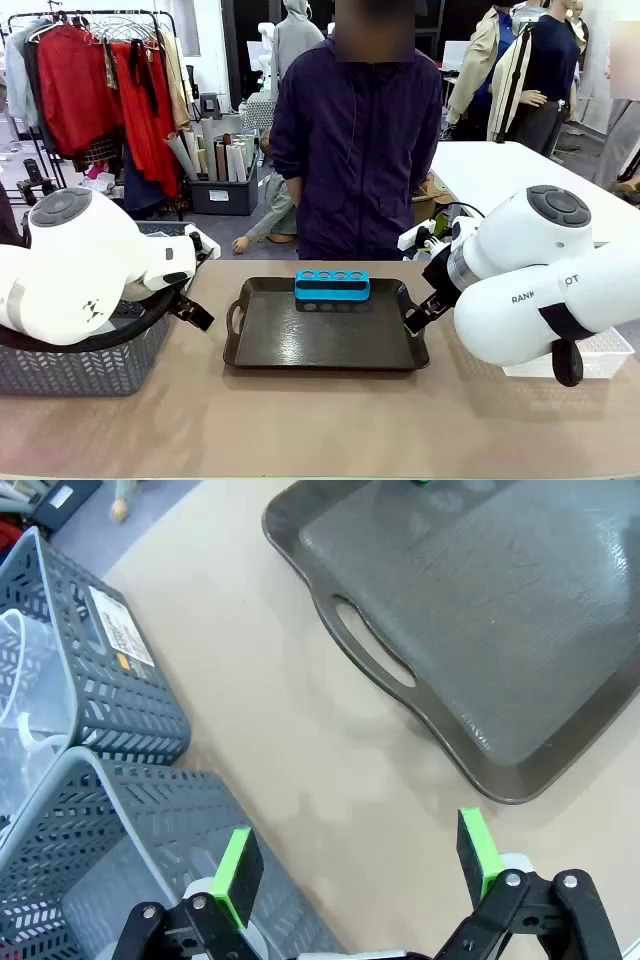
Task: Prepare the laboratory tools.
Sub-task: Pick up one Large Measuring Cup and place it on the Handle tray.
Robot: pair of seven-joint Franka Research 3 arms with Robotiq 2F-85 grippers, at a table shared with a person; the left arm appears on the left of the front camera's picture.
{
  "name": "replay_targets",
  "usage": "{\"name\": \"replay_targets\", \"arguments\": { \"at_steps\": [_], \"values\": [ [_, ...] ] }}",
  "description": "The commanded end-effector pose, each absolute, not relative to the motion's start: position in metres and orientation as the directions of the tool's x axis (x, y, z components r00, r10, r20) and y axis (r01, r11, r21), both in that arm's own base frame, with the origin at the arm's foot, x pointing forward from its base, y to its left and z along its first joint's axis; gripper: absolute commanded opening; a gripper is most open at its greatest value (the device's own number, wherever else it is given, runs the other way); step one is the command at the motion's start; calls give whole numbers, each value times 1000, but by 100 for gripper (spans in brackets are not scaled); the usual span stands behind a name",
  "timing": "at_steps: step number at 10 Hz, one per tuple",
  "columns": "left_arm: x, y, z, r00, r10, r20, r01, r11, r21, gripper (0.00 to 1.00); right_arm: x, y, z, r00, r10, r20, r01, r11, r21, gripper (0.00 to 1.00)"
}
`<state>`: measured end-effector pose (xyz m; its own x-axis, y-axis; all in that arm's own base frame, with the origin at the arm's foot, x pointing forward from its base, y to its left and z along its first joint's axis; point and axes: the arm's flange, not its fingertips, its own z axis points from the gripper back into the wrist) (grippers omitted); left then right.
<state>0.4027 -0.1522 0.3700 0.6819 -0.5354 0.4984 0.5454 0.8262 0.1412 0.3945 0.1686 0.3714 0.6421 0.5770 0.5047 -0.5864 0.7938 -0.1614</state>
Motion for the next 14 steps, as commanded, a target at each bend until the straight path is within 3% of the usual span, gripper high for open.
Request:
{"name": "replay_targets", "arguments": {
  "at_steps": [1,14],
  "values": [
    [403,-152,370,682,-535,499,545,826,141,100,394,169,371,642,577,505,-586,794,-161,100],
    [403,-152,370,682,-535,499,545,826,141,100,394,169,371,642,577,505,-586,794,-161,100]
  ]
}}
